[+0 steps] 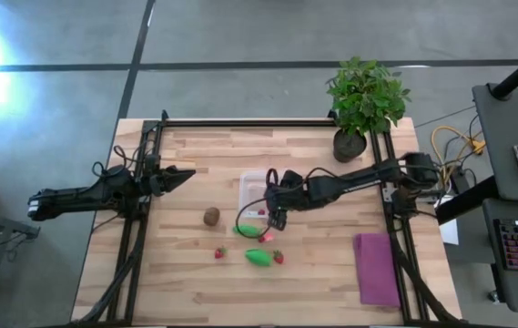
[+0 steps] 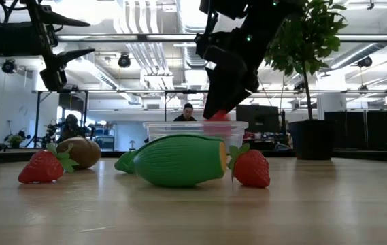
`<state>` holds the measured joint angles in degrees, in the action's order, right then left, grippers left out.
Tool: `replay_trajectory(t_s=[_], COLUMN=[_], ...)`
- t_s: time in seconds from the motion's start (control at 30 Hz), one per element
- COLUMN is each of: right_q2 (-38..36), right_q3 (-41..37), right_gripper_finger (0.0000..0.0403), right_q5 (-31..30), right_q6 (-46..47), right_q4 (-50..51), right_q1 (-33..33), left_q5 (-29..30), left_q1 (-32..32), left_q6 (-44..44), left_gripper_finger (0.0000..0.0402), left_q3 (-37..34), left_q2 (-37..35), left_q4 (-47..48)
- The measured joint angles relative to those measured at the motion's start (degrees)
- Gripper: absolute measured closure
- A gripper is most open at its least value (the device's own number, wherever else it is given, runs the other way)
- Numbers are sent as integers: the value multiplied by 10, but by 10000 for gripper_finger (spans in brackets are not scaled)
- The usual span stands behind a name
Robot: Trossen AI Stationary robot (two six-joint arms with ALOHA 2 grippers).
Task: Pick and placing Produce into tupperware
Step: Put the red tomato into the transparent bin, then put the right red strawberry into the transparent bin
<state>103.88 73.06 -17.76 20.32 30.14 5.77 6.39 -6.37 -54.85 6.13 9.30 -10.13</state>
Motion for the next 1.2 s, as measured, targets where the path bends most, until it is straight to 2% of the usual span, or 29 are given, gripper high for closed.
replay_trajectory(t_s=[0.3, 0.5, 0.6, 0.87, 1.1, 1.2], right_q2=[-3, -4, -4, -11, -8, -2], right_q3=[14, 39, 61, 159, 208, 218], right_gripper_finger=[63, 66, 72, 75, 75, 75], right_q5=[-5, -32, -34, -31, -32, -31], right_q6=[-6, -53, -45, -30, -43, -10], right_q4=[17, -51, -60, 34, 65, 119], right_q1=[-2, -6, -11, 13, 72, 87], left_q5=[0, 0, 0, 0, 0, 0], left_q1=[0, 0, 0, 0, 0, 0], left_q6=[0, 0, 0, 0, 0, 0], left_gripper_finger=[201, 201, 201, 201, 201, 201], left_q3=[0, 0, 0, 0, 0, 0], left_q2=[0, 0, 0, 0, 0, 0], left_q4=[1, 0, 0, 1, 1, 0])
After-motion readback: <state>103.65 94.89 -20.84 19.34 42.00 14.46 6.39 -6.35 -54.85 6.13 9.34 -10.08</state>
